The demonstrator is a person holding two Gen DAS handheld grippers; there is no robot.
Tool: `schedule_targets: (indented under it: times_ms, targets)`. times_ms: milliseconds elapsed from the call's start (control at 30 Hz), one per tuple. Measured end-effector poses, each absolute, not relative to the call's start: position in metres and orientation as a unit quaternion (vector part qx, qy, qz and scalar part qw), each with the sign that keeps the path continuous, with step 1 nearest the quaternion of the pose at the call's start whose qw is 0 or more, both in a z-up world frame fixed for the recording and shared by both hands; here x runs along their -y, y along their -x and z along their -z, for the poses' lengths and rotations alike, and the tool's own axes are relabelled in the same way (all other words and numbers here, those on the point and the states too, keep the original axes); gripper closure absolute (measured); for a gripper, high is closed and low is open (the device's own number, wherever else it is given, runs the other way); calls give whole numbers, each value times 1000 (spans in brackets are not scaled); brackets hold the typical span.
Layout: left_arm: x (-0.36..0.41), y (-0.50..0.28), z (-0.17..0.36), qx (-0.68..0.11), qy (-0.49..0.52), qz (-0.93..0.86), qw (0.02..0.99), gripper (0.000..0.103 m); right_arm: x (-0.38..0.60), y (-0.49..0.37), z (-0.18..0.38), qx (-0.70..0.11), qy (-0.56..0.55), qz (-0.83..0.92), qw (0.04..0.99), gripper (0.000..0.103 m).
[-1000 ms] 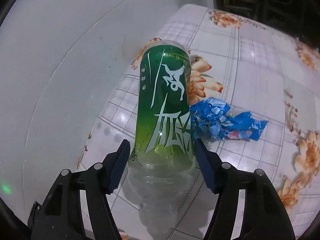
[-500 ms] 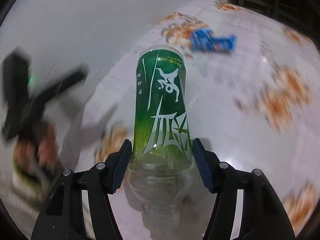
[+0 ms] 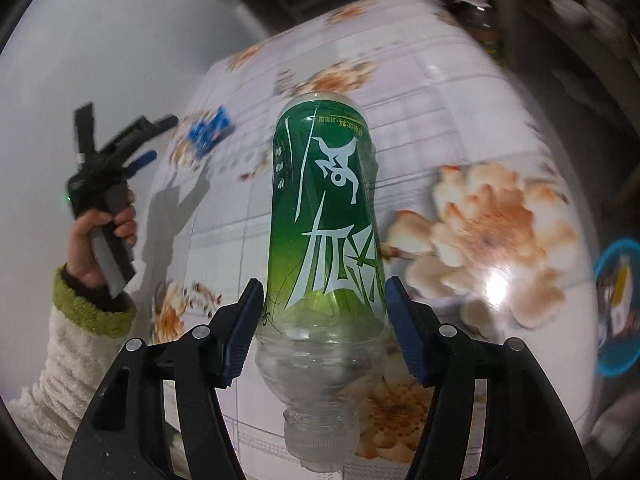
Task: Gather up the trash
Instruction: 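Grasp the green-labelled bottle with the right gripper while the left grasps the blue wrapper, then carry the bottle and blue wrapper down over the wastebasket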
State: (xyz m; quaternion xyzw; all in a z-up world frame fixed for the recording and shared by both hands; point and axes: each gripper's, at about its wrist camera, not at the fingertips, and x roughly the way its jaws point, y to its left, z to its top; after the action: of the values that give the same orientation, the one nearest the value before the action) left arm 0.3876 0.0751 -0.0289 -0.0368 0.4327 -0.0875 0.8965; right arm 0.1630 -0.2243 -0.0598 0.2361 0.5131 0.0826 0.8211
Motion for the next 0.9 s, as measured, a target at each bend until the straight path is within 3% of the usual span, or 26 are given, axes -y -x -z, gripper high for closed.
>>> schedule_targets:
  times_ms: [167,400,533,900]
  targets:
    - [-67,-412,55,-457,1,59,887,31,236,-157,59,-506,-256,-61,821,44]
    - [-62,-407,71,-452,-19,57,890,47,241,-146,54,-496,-264,-54,826,44]
    - [-54,-403,70,-443,-36,65,894,67,245,-139,52,-493,-269,-51,826,44]
    - [-40,-386,69,-434,-65,81,895,75,253,-121,46,-470,-296,-48,830,45]
